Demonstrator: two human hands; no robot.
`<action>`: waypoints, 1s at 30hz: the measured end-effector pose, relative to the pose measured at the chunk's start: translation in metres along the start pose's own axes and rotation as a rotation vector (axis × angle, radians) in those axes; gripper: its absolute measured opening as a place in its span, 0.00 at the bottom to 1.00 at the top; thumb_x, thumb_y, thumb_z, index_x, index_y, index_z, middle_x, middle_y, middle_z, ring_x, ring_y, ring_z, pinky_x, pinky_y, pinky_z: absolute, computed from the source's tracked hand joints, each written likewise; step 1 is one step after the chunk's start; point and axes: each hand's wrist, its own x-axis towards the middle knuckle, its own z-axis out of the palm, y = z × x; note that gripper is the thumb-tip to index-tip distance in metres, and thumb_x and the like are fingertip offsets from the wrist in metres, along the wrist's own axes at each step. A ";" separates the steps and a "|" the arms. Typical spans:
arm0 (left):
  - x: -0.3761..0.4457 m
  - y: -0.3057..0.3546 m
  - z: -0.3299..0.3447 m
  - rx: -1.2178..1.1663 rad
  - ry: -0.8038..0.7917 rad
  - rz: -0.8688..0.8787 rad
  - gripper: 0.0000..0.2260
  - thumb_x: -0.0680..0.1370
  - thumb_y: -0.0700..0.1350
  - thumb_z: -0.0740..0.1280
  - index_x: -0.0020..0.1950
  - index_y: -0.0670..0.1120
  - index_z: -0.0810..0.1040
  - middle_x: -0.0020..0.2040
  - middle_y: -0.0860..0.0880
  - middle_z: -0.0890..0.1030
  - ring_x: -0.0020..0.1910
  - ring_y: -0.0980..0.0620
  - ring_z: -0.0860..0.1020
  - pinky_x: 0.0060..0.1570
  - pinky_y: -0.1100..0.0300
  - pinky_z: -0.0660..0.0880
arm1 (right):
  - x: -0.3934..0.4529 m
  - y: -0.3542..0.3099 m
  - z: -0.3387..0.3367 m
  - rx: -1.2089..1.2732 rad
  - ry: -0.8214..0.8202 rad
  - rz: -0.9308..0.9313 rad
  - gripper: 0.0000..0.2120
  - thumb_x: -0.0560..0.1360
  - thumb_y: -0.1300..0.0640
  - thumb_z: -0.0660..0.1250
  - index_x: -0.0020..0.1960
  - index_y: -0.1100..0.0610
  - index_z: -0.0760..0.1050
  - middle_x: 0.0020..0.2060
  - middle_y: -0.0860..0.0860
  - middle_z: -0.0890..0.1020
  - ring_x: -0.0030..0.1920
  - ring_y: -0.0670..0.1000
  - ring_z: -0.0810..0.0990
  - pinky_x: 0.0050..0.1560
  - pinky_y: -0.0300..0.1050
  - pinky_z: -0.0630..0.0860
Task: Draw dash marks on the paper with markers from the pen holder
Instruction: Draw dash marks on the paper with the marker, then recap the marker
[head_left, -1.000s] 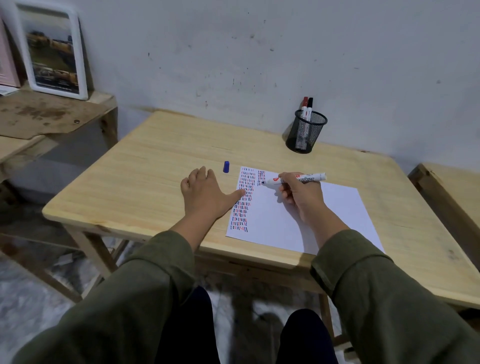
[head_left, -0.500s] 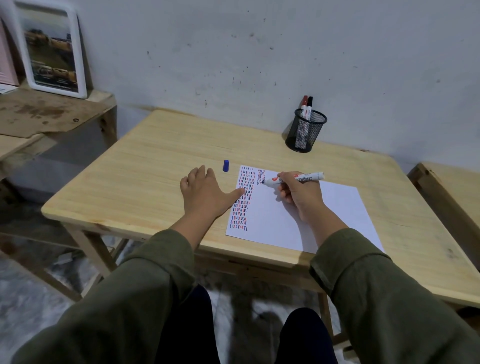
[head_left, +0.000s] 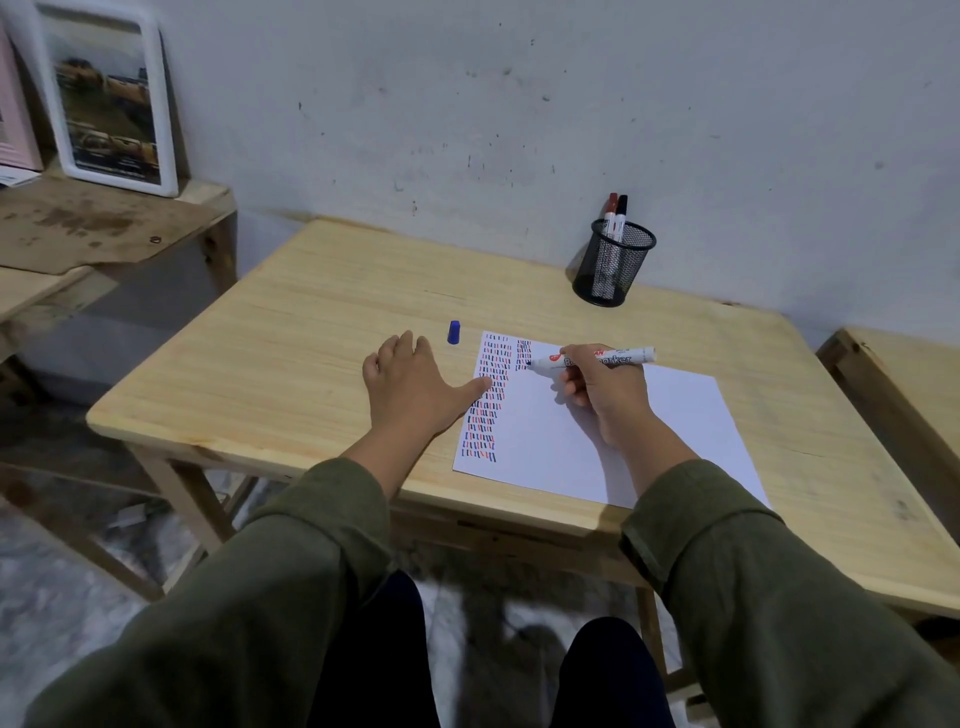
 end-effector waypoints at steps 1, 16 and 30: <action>0.001 0.000 0.000 -0.011 -0.002 -0.002 0.46 0.68 0.72 0.60 0.76 0.45 0.58 0.78 0.45 0.57 0.78 0.47 0.52 0.73 0.49 0.50 | 0.001 0.000 -0.001 0.017 0.003 0.009 0.04 0.74 0.63 0.64 0.42 0.63 0.76 0.27 0.55 0.75 0.19 0.45 0.70 0.19 0.34 0.66; 0.046 0.017 -0.002 -0.173 0.133 0.100 0.13 0.80 0.42 0.59 0.61 0.53 0.77 0.55 0.50 0.82 0.59 0.48 0.74 0.51 0.55 0.62 | 0.004 -0.015 -0.002 0.061 -0.056 0.023 0.07 0.74 0.60 0.67 0.38 0.57 0.79 0.25 0.50 0.77 0.22 0.45 0.72 0.22 0.34 0.66; 0.041 0.073 -0.034 -1.665 -0.206 -0.347 0.05 0.79 0.37 0.64 0.44 0.45 0.76 0.41 0.48 0.80 0.37 0.58 0.78 0.40 0.67 0.73 | 0.008 -0.060 0.008 0.113 -0.149 -0.125 0.03 0.75 0.63 0.65 0.43 0.59 0.78 0.28 0.52 0.78 0.24 0.45 0.73 0.24 0.35 0.68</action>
